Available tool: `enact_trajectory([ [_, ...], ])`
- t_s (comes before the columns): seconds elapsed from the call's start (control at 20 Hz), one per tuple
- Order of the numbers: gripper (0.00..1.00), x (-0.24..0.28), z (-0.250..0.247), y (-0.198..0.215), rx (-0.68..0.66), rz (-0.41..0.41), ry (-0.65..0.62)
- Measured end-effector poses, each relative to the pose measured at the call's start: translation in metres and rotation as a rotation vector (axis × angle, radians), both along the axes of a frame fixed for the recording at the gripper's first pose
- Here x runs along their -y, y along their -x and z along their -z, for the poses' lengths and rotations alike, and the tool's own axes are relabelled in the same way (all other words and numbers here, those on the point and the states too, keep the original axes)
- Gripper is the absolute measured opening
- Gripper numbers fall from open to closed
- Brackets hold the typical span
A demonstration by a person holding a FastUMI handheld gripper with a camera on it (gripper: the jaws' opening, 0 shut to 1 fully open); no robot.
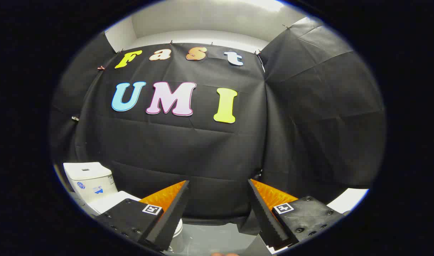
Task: Open the toilet lid.
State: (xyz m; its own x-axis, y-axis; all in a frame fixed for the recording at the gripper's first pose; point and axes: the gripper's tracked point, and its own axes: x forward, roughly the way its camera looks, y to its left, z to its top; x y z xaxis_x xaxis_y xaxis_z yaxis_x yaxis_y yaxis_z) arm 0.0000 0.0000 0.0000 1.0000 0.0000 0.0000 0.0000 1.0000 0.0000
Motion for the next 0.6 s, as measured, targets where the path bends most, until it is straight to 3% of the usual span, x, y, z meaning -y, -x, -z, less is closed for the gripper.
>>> enact_trajectory([
  [0.6, 0.98, -0.0004, -0.0008, 0.0004, 0.002, -0.005, 0.001],
])
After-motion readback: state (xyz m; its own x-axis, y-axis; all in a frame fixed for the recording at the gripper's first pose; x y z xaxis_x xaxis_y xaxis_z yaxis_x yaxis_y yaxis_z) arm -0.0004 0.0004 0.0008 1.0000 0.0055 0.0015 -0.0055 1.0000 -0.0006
